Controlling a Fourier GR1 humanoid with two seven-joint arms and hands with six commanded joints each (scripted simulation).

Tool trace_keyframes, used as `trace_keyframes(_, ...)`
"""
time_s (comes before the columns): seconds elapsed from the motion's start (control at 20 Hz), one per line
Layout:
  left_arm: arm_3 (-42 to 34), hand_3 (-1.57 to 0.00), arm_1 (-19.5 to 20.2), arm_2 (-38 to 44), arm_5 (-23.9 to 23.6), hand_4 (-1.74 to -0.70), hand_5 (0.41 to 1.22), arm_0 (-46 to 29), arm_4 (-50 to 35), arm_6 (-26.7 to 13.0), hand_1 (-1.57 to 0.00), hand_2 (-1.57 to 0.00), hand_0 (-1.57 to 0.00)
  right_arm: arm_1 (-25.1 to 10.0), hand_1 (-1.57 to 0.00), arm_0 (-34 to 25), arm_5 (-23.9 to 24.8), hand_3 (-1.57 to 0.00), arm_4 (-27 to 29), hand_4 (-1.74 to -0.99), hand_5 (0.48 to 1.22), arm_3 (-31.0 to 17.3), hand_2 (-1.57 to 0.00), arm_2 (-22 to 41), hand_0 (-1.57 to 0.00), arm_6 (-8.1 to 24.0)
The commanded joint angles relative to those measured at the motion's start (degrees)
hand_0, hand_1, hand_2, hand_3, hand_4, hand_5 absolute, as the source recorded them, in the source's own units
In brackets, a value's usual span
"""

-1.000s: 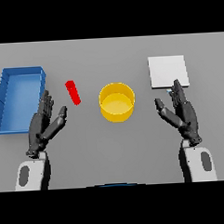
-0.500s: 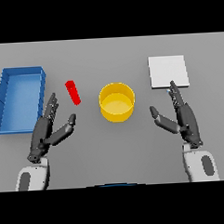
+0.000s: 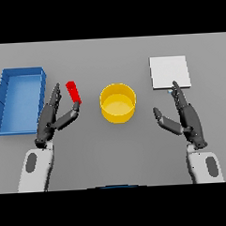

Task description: Pick up the red beaker and tilt it to pour out 1 green nut into yellow bowl. Pick up the yellow bowl and place it on the metallic measuring scale.

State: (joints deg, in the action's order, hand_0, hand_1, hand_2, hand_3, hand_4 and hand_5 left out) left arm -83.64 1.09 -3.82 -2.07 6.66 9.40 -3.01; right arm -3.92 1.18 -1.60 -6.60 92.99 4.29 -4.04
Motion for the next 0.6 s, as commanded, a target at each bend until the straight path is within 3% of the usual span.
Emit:
trace_keyframes(0.0,2.3,0.00,-0.1,0.6,-0.5,-1.21,0.654,1.8,0.2,0.6,0.00,0.00,0.00,-0.3,0.00,0.0,-0.1,0.00,0.1,-1.292,0.615,-0.2,0.00,-0.2,0.00,0.5)
trace_keyframes(0.15,9.0,0.00,0.1,2.5,-1.0,-1.22,0.644,7.1,-0.1,2.4,0.00,0.00,0.00,-0.9,0.00,0.3,-0.2,0.00,0.1,-1.295,0.622,0.3,0.00,-0.5,0.00,-0.1)
trace_keyframes(0.55,22.2,0.00,-0.2,4.0,-4.0,-1.23,0.647,16.3,2.7,7.7,0.00,0.00,0.00,-0.8,0.00,-1.4,1.3,0.00,-1.1,-1.300,0.638,-0.7,0.00,-0.9,0.00,1.9)
